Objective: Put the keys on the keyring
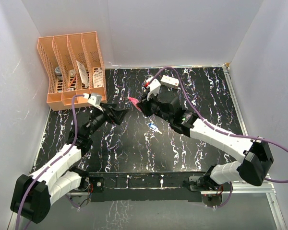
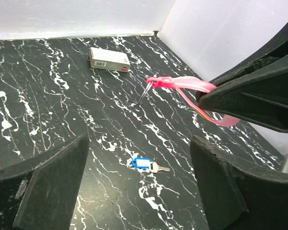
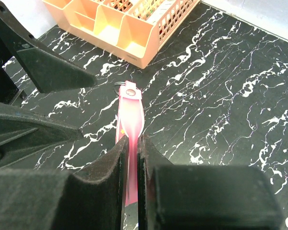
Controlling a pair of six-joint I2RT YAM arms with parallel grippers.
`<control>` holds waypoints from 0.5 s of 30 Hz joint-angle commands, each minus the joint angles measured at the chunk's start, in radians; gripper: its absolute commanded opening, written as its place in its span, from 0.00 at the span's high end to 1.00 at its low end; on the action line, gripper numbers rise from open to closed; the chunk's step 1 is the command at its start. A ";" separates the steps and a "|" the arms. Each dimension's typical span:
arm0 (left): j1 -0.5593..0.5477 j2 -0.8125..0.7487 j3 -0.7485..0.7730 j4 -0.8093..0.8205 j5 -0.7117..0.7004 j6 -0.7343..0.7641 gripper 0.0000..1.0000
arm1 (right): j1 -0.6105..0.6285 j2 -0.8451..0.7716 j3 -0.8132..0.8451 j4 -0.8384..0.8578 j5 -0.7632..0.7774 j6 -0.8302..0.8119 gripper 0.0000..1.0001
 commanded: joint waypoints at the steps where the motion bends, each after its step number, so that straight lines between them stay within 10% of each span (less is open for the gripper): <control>1: -0.013 -0.008 0.034 0.019 -0.055 0.058 0.18 | -0.007 -0.044 -0.005 0.035 -0.012 0.007 0.91; 15: -0.022 0.048 0.032 0.111 -0.062 0.101 0.36 | -0.007 -0.060 -0.014 0.010 -0.062 0.017 0.92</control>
